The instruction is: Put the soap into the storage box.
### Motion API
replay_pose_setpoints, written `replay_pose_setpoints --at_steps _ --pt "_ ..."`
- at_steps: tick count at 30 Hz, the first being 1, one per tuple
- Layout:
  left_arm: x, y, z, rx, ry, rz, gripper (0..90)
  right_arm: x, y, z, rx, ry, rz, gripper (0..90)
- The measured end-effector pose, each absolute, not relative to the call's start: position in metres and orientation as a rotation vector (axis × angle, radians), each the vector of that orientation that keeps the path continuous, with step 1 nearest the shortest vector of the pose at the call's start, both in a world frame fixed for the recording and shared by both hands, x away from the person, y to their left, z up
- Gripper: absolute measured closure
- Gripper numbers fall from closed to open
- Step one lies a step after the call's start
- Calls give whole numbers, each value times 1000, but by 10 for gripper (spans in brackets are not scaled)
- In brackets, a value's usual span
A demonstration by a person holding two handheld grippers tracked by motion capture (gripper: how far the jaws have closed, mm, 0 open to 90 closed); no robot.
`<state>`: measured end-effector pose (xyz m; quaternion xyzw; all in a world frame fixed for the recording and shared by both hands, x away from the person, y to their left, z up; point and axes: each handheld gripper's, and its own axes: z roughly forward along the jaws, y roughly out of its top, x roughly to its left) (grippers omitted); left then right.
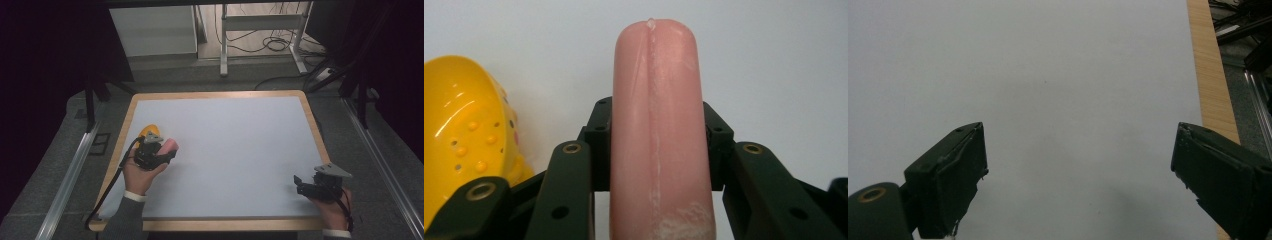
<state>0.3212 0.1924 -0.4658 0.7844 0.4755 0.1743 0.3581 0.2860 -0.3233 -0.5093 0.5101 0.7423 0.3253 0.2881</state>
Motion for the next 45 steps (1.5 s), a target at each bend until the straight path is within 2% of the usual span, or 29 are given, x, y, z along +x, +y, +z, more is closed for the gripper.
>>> replay_pose_setpoints --at_steps 20,45 --pt "330 223 -455 1975 1293 484 598 286 -323 -510 1366 1985 879 73" --pt "346 247 -461 1918 1384 499 599 284 -323 -507 1346 1973 899 80"
